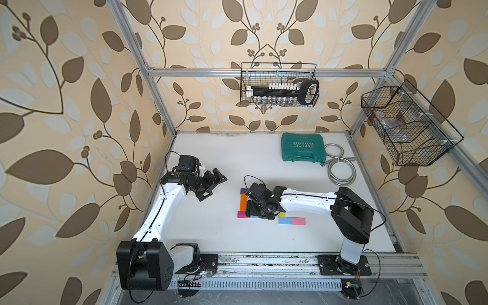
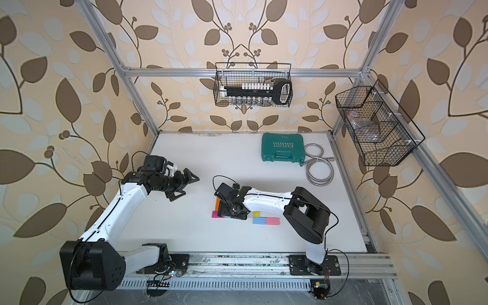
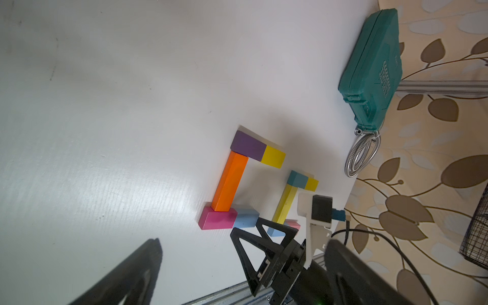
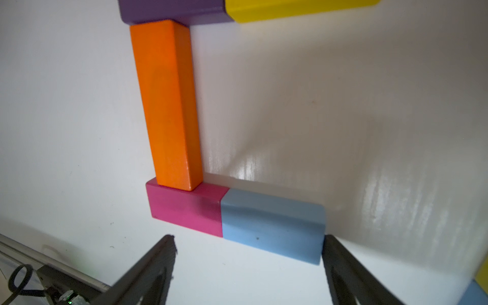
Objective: Assemble the letter c with building blocks
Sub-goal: Assemble the building block at the center of the board, then reset both arms
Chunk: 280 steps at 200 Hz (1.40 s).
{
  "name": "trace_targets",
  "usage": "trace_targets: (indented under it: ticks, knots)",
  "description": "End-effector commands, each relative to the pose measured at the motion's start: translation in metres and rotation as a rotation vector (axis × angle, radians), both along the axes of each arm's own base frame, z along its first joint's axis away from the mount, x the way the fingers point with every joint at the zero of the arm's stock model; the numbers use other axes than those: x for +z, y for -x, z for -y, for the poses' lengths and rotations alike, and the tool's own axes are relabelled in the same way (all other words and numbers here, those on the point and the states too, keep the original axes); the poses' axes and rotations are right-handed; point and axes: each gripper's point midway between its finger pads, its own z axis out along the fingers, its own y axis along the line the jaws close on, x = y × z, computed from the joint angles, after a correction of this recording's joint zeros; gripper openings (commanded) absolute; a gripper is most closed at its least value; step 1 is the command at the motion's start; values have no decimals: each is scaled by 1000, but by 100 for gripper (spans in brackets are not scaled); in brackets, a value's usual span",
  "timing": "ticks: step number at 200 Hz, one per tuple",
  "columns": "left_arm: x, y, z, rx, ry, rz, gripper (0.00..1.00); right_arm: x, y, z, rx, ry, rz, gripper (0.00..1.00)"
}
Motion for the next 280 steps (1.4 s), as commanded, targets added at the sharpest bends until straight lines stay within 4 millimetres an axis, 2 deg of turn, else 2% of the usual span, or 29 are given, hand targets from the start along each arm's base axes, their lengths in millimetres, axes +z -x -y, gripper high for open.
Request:
trace_targets:
  ticks: [1, 45, 66, 83, 107, 129, 157, 188, 209, 235, 251, 264, 280]
  knots:
    - [15, -1, 5, -17, 8, 50, 99, -2, 1, -2, -1, 9, -8, 85]
    - [16, 0, 5, -18, 5, 51, 99, 2, 3, 9, -11, 29, 1, 85]
    - [18, 0, 5, -19, 2, 55, 99, 10, 3, 17, -28, 17, 13, 85]
    - [24, -2, 4, -24, -6, 70, 99, 27, 3, 24, -34, -2, 42, 85]
    - [40, -6, 1, -29, -31, 108, 99, 69, -6, 49, -37, -9, 143, 86]
    - [60, -12, -2, -30, -60, 161, 99, 114, -22, 89, -56, -27, 257, 88]
    - [90, -21, -6, -23, -114, 244, 99, 163, -44, 157, -117, -25, 374, 98]
    - [122, -32, -22, 58, -225, 362, 99, 195, -61, 236, -226, 50, 453, 98]
    - [148, -38, -29, 93, -300, 510, 99, 215, -72, 277, -287, 119, 553, 98]
    - [168, -47, -35, 137, -382, 704, 99, 235, -92, 330, -415, 223, 720, 98]
    - [168, -52, -40, 137, -467, 799, 99, 242, -101, 368, -547, 306, 813, 98]
    - [158, -54, -45, 93, -581, 819, 99, 244, -107, 394, -632, 365, 869, 98]
    - [141, -58, -58, 105, -683, 799, 99, 245, -111, 411, -678, 462, 900, 98]
